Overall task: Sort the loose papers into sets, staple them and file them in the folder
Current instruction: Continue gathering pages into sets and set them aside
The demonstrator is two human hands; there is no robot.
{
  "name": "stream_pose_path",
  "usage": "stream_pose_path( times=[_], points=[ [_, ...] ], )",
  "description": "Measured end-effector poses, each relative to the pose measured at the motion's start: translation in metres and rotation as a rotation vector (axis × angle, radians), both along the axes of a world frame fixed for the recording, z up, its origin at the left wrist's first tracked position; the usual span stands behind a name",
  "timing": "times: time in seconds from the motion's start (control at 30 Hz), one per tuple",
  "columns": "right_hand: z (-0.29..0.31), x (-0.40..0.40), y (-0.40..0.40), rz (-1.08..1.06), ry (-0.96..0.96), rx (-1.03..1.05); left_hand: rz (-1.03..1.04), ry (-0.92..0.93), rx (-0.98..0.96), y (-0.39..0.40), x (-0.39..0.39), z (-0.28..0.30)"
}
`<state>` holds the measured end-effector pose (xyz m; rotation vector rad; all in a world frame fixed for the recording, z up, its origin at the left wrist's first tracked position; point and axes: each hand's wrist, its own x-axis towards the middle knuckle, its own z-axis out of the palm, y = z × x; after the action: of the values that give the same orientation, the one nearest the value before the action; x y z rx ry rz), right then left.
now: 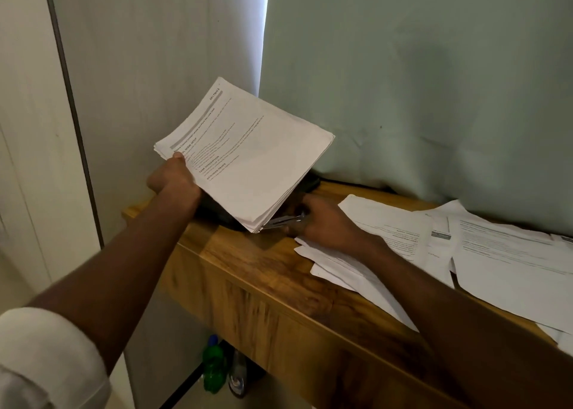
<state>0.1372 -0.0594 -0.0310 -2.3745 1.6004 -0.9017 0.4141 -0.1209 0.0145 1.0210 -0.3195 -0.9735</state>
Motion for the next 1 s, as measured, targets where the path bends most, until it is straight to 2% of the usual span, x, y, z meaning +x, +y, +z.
stream_pose_path(
  times=[0.17,0.3,0.37,0.47,0.53,0.57,0.63,0.7,0.73,0.8,0.87,1.0],
  points=[
    [0.004,-0.022,0.019,-0.045,-0.178,-0.015,-0.083,-0.055,-0.019,0.002,-0.019,0.005],
    [-0.005,-0.028,0.028,-0.154,-0.156,0.091,-0.16,-0.11,-0.025,0.004,-0.044,0.004],
    [-0.01,-0.032,0.034,-0.123,-0.273,0.146,-0.2,-0.128,-0.026,0.008,-0.057,0.003],
    [0.0,-0.049,0.04,-0.112,-0.397,-0.021,-0.247,-0.163,-0.047,0.011,-0.076,0.007],
    [0.015,-0.07,0.052,-0.179,-0.588,-0.082,-0.291,-0.19,-0.078,0.014,-0.089,0.014],
    [0.024,-0.085,0.061,-0.217,-0.759,-0.051,-0.317,-0.204,-0.101,0.015,-0.098,0.018],
    [0.041,-0.121,0.081,-0.201,-1.111,0.112,-0.376,-0.252,-0.15,0.019,-0.119,0.027],
    [0.059,-0.153,0.106,-0.127,-1.29,0.289,-0.44,-0.329,-0.19,0.031,-0.15,0.035],
    [0.067,-0.165,0.119,-0.09,-1.314,0.343,-0.474,-0.392,-0.22,0.039,-0.17,0.038],
    [0.08,-0.185,0.14,-0.026,-1.243,0.388,-0.531,-0.508,-0.299,0.059,-0.21,0.042],
    [0.086,-0.205,0.163,-0.038,-1.153,0.371,-0.612,-0.487,-0.358,0.08,-0.249,0.042],
    [0.085,-0.242,0.203,-0.272,-0.992,0.277,-0.735,-0.444,-0.38,0.12,-0.319,0.039]
  ],
)
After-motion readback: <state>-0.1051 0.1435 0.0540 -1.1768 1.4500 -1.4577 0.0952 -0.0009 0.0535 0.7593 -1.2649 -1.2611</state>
